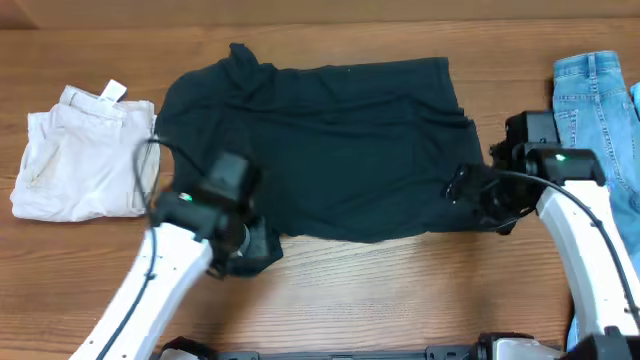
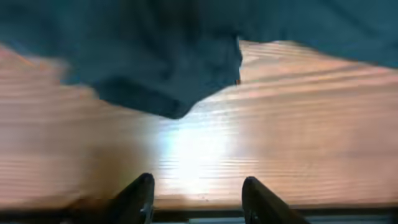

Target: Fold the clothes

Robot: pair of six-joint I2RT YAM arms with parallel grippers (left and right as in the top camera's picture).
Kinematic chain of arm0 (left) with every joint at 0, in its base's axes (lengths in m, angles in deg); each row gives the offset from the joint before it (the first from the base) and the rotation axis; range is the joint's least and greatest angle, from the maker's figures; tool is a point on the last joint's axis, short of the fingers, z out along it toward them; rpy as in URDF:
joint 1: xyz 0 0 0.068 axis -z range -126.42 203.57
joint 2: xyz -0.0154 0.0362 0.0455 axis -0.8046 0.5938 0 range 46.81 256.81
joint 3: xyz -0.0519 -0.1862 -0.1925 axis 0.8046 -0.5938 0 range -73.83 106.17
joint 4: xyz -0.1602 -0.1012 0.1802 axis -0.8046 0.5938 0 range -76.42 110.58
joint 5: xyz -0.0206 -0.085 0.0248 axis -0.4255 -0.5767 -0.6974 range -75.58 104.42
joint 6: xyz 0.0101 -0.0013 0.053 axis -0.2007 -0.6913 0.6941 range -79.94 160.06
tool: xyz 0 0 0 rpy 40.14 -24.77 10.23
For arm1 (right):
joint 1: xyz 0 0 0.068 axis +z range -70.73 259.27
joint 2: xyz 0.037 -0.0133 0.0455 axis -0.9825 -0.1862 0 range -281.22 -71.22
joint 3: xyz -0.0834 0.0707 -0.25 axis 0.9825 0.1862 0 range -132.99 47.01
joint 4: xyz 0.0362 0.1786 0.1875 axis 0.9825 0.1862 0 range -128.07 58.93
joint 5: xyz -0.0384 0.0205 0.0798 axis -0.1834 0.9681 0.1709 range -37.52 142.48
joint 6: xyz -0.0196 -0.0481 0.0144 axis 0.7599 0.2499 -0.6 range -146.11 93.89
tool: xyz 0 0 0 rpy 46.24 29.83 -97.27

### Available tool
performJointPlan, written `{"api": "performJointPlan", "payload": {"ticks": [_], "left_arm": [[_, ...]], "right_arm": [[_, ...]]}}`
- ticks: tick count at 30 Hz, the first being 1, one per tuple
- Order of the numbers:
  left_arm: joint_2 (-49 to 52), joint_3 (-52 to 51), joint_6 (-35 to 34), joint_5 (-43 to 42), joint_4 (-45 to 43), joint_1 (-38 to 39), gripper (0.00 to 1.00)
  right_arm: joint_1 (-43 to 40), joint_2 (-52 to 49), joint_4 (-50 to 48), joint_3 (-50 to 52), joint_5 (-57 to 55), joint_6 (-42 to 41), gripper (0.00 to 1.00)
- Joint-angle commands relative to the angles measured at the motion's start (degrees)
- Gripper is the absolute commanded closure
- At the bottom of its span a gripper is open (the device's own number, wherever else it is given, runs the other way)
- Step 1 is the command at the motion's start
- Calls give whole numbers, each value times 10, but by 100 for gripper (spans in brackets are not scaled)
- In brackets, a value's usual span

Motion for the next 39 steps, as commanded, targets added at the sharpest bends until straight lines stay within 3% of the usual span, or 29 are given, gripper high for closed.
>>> {"api": "performJointPlan", "payload": {"ticks": [1,5,13,15,16,19,22,26,32,34,36,37,39], "left_arm": [[17,-135,-129,-31,-87,28,51],[54,-196,-190,-15,-191,27,45],[108,-200,-236,111,-256,27,32],[128,-200,-250,122,-257,26,37],[137,-200,-253,123,-259,26,45],[154,-200,-255,112,-237,19,96],[147,-195,-272,89,-182,5,96],[121,-189,-289,-7,-90,-68,96],[62,-189,-282,-1,-13,-179,96],[45,-189,-265,3,-12,-199,96],[37,-189,-260,3,-12,-204,96],[37,-189,-260,3,-12,-204,96],[37,-189,-260,3,-12,-204,96]], "right_arm": [[-22,-16,-36,61,19,-14,22],[-24,-38,-67,103,18,-12,22],[-24,-42,-104,113,18,-12,22],[-24,-42,-104,113,17,-12,22],[-24,-42,-104,113,16,-12,22],[-24,-42,-104,113,-7,-12,21],[-25,-42,-103,113,-18,-12,19],[-25,-42,-104,113,-35,-15,18],[-42,-55,-100,126,-65,-44,17],[-50,-59,-100,130,-57,-44,28],[-50,-60,-102,143,-55,-44,66],[-49,-60,-104,150,-52,-44,68],[-49,-60,-115,183,-25,-46,45]]}}
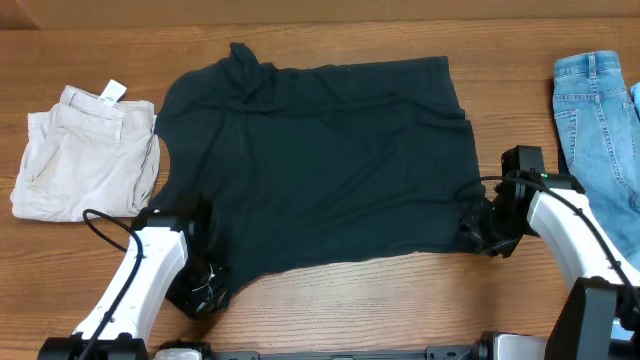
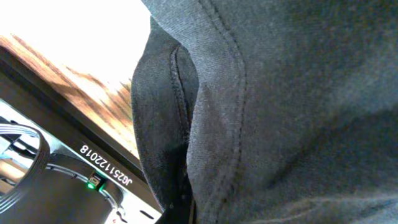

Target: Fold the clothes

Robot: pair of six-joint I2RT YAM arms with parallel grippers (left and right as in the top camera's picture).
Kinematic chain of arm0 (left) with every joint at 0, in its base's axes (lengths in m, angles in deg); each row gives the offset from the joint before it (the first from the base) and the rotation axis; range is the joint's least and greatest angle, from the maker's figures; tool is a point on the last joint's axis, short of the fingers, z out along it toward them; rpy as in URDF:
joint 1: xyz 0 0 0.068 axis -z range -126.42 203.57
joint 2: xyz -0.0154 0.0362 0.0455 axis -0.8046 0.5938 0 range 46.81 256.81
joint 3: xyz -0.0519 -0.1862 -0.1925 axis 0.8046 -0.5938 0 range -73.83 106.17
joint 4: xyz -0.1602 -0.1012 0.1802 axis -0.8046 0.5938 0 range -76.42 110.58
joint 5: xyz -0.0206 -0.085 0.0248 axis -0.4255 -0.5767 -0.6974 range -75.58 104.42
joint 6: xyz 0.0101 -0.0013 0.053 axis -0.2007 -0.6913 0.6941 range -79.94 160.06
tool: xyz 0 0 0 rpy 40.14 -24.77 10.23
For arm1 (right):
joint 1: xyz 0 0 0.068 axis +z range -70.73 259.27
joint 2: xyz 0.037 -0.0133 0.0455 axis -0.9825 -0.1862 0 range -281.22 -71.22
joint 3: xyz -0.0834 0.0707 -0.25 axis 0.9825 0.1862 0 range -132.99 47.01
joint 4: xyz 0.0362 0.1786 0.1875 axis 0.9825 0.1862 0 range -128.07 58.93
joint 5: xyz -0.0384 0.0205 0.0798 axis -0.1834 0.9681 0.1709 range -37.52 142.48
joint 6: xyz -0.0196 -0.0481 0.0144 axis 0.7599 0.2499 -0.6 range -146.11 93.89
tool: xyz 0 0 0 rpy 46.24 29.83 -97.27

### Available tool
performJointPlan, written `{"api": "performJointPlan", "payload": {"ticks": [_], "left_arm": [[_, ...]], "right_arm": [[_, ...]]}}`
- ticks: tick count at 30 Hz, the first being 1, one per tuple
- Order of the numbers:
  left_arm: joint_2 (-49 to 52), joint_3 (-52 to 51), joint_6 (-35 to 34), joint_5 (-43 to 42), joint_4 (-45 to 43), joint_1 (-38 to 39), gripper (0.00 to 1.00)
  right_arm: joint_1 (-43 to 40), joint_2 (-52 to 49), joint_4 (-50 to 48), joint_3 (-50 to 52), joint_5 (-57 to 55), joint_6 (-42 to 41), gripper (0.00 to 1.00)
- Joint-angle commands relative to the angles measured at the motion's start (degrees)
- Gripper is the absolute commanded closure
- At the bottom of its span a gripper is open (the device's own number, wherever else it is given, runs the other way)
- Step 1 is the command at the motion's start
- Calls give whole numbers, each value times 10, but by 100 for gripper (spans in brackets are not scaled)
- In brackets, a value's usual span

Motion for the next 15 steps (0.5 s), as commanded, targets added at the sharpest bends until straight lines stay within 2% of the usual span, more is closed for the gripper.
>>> {"api": "performJointPlan", "payload": {"ticks": [1,5,9,10,11,13,15], "left_arm": [[-8,0,6,0,2,-4,96],[-8,0,6,7,-1,-4,96],[-8,0,8,11,-2,-4,96],[-8,0,8,11,-2,-4,96],[-8,0,10,11,-1,-4,96],[-8,0,17,12,-1,-4,96],[-8,0,17,15,1,-4,96]], "right_arm": [[-1,-2,-17,55,42,-16,44],[-1,-2,-56,89,34,-30,36],[-1,-2,-87,89,-3,-37,37],[-2,-2,-98,89,-37,-52,42],[-2,-2,-105,89,-70,-63,54],[-2,-2,-114,89,-97,-64,66],[-2,-2,-119,89,-118,-64,91]]}}
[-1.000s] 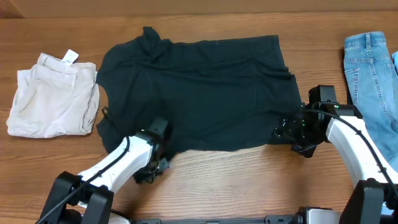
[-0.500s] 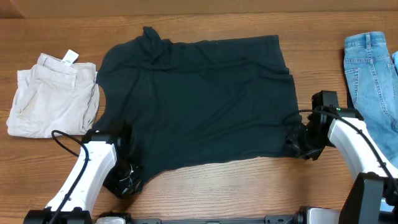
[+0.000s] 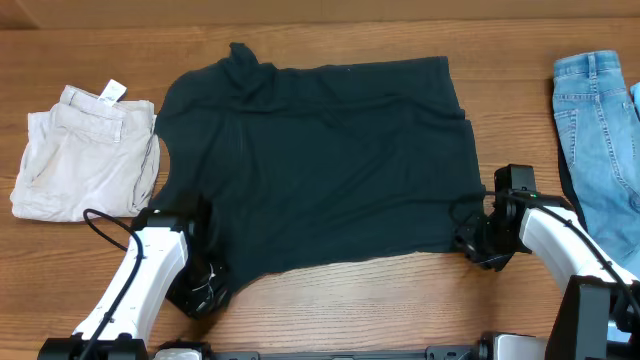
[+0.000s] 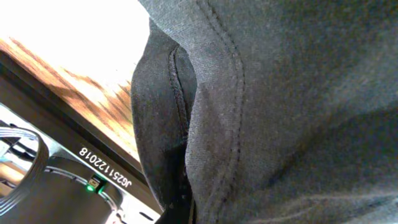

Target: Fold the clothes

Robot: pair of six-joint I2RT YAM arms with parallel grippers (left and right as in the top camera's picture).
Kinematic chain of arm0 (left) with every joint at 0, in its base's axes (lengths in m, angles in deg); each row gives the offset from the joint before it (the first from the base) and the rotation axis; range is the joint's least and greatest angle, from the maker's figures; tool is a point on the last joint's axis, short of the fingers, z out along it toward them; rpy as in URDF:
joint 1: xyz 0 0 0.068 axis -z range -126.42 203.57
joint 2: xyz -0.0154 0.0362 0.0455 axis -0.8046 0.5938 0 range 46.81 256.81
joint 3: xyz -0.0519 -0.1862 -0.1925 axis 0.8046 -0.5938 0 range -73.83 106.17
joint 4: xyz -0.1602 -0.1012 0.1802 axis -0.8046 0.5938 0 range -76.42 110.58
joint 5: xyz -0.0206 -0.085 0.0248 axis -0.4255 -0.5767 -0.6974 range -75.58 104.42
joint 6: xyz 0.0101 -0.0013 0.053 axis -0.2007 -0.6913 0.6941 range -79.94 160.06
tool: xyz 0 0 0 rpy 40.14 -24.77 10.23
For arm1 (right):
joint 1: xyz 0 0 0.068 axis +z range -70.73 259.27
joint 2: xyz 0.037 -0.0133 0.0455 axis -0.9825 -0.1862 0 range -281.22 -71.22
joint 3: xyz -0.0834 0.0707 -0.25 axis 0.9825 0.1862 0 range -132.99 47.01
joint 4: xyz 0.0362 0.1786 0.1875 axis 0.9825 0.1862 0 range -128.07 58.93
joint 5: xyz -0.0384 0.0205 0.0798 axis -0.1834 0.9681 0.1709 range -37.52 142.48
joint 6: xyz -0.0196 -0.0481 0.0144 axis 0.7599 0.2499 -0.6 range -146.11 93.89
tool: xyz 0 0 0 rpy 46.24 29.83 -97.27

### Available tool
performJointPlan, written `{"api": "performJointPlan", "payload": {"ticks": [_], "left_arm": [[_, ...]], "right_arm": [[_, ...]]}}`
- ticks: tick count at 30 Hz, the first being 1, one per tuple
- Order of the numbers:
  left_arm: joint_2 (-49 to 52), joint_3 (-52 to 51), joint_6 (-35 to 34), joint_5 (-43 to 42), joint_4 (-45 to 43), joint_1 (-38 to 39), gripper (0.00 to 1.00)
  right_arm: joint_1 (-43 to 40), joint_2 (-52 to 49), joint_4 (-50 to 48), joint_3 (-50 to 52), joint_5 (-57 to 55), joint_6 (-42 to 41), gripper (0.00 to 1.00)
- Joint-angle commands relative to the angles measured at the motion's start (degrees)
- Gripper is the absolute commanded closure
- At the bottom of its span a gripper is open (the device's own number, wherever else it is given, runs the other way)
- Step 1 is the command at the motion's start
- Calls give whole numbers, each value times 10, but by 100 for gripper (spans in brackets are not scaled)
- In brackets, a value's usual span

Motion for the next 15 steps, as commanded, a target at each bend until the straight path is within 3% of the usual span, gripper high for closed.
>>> {"api": "performJointPlan", "payload": {"ticks": [1,15], "left_arm": [[-8,0,12,12,6,-4,96],[-52,0,37,-27,85,-4,96]], "right_arm": [[-2,-6,-10,7,-76,-4,95],[-6,94,195,-23,-29,-49,96]]}}
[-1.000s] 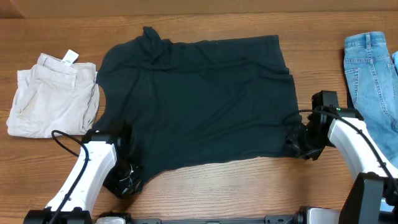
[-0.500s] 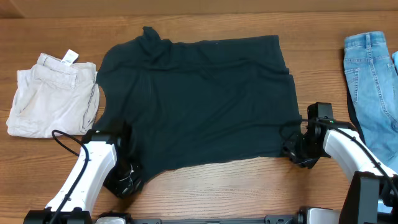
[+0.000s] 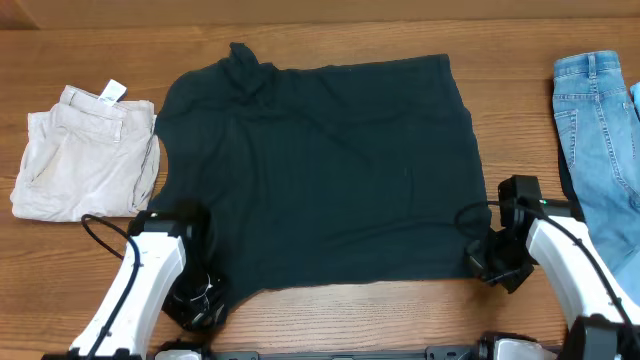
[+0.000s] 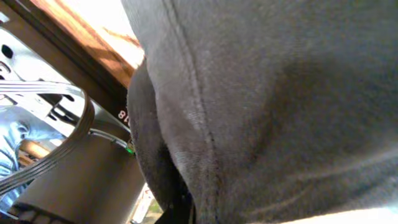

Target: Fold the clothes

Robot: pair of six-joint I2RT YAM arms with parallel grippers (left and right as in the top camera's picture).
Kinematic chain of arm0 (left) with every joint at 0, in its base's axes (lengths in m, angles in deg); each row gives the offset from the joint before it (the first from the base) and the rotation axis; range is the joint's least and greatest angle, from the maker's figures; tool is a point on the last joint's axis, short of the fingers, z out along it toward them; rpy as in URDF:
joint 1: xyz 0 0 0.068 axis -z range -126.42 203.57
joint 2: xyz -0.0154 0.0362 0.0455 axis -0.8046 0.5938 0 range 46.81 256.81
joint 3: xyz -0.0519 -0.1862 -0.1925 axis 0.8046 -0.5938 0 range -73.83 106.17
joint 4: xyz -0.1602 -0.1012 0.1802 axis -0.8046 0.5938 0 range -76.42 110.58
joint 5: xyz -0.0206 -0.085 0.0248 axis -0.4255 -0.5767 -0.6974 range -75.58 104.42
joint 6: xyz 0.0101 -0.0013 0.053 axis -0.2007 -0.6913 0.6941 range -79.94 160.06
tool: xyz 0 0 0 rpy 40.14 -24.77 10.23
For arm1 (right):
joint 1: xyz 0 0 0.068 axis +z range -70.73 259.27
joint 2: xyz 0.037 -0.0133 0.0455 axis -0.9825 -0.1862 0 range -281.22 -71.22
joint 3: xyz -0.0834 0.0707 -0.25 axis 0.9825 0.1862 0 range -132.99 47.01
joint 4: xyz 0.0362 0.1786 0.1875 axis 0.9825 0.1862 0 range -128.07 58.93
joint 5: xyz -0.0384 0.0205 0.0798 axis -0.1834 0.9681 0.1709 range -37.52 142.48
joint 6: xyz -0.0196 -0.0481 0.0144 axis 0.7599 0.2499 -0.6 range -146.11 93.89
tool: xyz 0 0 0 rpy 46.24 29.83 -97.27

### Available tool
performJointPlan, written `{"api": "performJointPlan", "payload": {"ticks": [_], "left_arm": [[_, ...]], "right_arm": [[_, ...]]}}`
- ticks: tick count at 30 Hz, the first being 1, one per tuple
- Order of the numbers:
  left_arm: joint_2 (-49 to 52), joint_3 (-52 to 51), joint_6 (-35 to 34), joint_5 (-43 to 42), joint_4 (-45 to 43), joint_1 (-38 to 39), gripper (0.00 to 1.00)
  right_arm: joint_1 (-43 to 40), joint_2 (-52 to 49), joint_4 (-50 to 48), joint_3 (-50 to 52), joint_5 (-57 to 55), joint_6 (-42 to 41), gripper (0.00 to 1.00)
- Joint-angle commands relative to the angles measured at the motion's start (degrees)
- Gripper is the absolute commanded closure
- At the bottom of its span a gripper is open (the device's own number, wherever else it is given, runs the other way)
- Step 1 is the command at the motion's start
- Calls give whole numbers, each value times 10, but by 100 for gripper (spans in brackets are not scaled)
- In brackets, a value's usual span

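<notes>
A dark teal shirt point(image 3: 330, 170) lies spread flat across the middle of the table. My left gripper point(image 3: 205, 298) is at its near left corner, shut on the fabric. In the left wrist view the cloth point(image 4: 280, 93) fills nearly the whole frame, and a seamed fold runs down into the left gripper point(image 4: 189, 214), hiding the fingers. My right gripper point(image 3: 480, 262) is at the near right corner of the shirt and appears shut on the hem there.
Folded beige trousers point(image 3: 80, 152) lie at the far left. Blue jeans point(image 3: 595, 120) lie at the right edge. A strip of bare wooden table point(image 3: 350, 310) runs in front of the shirt. The arm's base and cables point(image 4: 62, 143) show in the left wrist view.
Both grippers have moved toward the table's front edge with the shirt's near corners. The near hem now lies lower and straighter, and the right side is smoother.
First my left gripper stood open over bare wood beside a bunched near left corner, and the right gripper was at the right hem. Then the left was shut on that corner and the right sat lower. By now both corners are drawn nearer and the shirt lies flatter.
</notes>
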Motion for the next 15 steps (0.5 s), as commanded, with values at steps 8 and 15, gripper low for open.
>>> {"api": "performJointPlan", "payload": {"ticks": [8,15], "left_arm": [[-51,4,55,-16,11,-4,96],[-82,78,98,29,-19,-4,96]], "right_arm": [[-4,27,12,-24,101,23,96],[-4,45,17,-111,101,69,96]]}}
